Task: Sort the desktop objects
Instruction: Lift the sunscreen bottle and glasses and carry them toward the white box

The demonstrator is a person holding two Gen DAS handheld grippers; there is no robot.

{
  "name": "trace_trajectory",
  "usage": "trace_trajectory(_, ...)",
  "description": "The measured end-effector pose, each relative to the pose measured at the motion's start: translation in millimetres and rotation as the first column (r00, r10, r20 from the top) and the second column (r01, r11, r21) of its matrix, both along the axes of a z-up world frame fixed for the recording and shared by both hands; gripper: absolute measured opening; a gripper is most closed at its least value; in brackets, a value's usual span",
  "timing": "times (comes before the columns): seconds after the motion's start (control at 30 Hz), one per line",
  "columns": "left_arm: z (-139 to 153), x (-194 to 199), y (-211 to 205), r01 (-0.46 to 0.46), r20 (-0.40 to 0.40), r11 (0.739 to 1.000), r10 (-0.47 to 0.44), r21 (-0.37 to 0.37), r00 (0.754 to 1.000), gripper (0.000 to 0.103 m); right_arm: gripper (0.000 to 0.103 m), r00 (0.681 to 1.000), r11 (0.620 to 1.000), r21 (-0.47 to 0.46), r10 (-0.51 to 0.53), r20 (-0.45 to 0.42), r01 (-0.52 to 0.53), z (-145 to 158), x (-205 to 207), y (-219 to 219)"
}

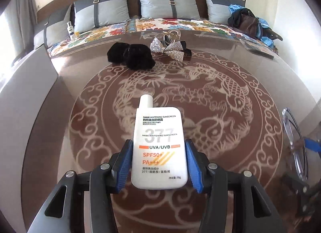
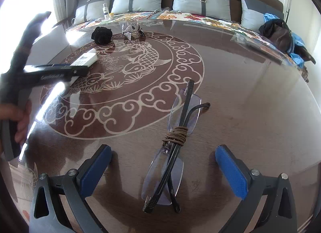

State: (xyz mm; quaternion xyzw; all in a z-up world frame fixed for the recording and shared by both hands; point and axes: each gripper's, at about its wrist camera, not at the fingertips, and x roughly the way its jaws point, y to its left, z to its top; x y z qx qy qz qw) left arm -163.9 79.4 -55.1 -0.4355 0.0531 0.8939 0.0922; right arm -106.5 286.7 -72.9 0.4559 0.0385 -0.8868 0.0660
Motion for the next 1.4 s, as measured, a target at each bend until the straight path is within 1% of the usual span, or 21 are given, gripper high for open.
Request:
trace_trajectory(0.13, -1, 68, -37, -0.031, -0.006, 0.999, 0.031, 0.009, 0.999, 0.051, 0.103, 1.000, 1.000, -0.003, 0.006, 0.001, -0.006, 0, 2, 1)
trace_trajectory(0.23, -1, 92, -51, -0.038, 0.001, 0.999, 0.038, 0.012, 0.999, 0.051, 0.103, 1.000, 1.000, 0.000, 0.017, 0.012, -0.017, 1, 1, 1)
trace_trajectory(0.3, -1, 99, -55, -0.033, 0.008, 0.999, 0.033, 0.013, 0.999, 0.051, 0.103, 0.996, 0.998, 0.006, 0.056, 0.065, -0.056, 3, -5, 2)
trace_trajectory(0.33, -1, 101, -57, -0.034, 0.012, 0.999, 0.034, 0.018, 0.999, 0.051, 0.100, 0.993, 0.998, 0.007, 0.067, 0.100, -0.068, 5, -8, 3)
trace_trajectory(0.37, -1, 102, -58, -0.034, 0.012, 0.999, 0.034, 0.022, 0.999, 0.050, 0.096, 0.990, 0.998, -0.001, 0.058, 0.129, -0.059, 8, -11, 6)
trace_trajectory(0.43, -2, 106, -60, -0.029, 0.004, 0.999, 0.029, 0.023, 1.000, 0.051, 0.070, 0.985, 0.999, -0.050, 0.016, 0.172, -0.007, 16, -18, 18)
trace_trajectory(0.47, -3, 107, -61, -0.027, -0.002, 0.999, 0.027, 0.025, 1.000, 0.051, 0.066, 0.980, 0.997, -0.078, -0.008, 0.197, 0.024, 18, -23, 23)
trace_trajectory(0.53, -3, 109, -62, -0.021, -0.007, 0.999, 0.021, 0.028, 1.000, 0.050, 0.064, 0.971, 0.992, -0.100, -0.050, 0.234, 0.075, 20, -31, 28)
trace_trajectory(0.6, -3, 108, -61, -0.010, -0.008, 1.000, 0.010, 0.027, 1.000, 0.050, 0.062, 0.968, 0.993, -0.073, -0.073, 0.239, 0.093, 19, -38, 25)
trace_trajectory(0.63, -2, 109, -62, -0.004, -0.008, 1.000, 0.004, 0.026, 1.000, 0.050, 0.054, 0.970, 0.995, -0.044, -0.077, 0.230, 0.089, 19, -41, 21)
trace_trajectory(0.67, -2, 109, -63, -0.001, -0.010, 1.000, 0.001, 0.025, 1.000, 0.050, 0.048, 0.971, 0.997, 0.016, -0.082, 0.223, 0.080, 19, -43, 16)
trace_trajectory(0.7, -2, 110, -65, -0.003, -0.012, 1.000, 0.003, 0.028, 1.000, 0.050, 0.027, 0.973, 0.996, 0.050, -0.077, 0.220, 0.068, 19, -44, 12)
trace_trajectory(0.77, -1, 111, -74, -0.019, -0.010, 0.998, 0.020, 0.054, 1.000, 0.050, 0.019, 0.963, 0.993, 0.062, -0.109, 0.247, 0.097, 23, -43, 11)
trace_trajectory(0.8, 0, 111, -80, -0.032, -0.008, 0.997, 0.033, 0.075, 0.999, 0.050, 0.015, 0.965, 0.994, 0.056, -0.106, 0.239, 0.095, 28, -40, 10)
trace_trajectory(0.93, 14, 115, -105, -0.081, -0.025, 0.981, 0.087, 0.174, 0.996, 0.050, 0.014, 0.979, 0.997, 0.041, -0.074, 0.189, 0.067, 51, -23, 5)
trace_trajectory(1.03, 36, 126, -124, -0.109, -0.058, 0.962, 0.128, 0.252, 0.990, 0.050, 0.014, 0.989, 1.000, 0.007, -0.031, 0.145, 0.030, 75, -14, -9)
trace_trajectory(1.1, 55, 136, -137, -0.131, -0.087, 0.946, 0.163, 0.296, 0.983, 0.050, 0.014, 0.993, 1.000, -0.016, 0.018, 0.116, -0.016, 93, -12, -31)
trace_trajectory(1.17, 72, 145, -154, -0.167, -0.107, 0.925, 0.215, 0.341, 0.971, 0.050, 0.014, 0.994, 0.996, -0.050, 0.073, 0.083, -0.069, 110, -12, -59)
trace_trajectory(1.23, 91, 153, -171, -0.195, -0.125, 0.911, 0.254, 0.362, 0.959, 0.050, 0.014, 0.990, 0.988, -0.085, 0.130, 0.048, -0.126, 127, -12, -93)
trace_trajectory(1.3, 112, 162, -193, -0.223, -0.155, 0.906, 0.294, 0.360, 0.943, 0.050, 0.014, 0.981, 0.973, -0.126, 0.196, 0.011, -0.193, 143, -13, -134)
trace_trajectory(1.4, 139, 166, -239, -0.292, -0.183, 0.895, 0.366, 0.336, 0.912, 0.050, 0.014, 0.952, 0.934, -0.185, 0.303, -0.045, -0.306, 166, -12, -204)
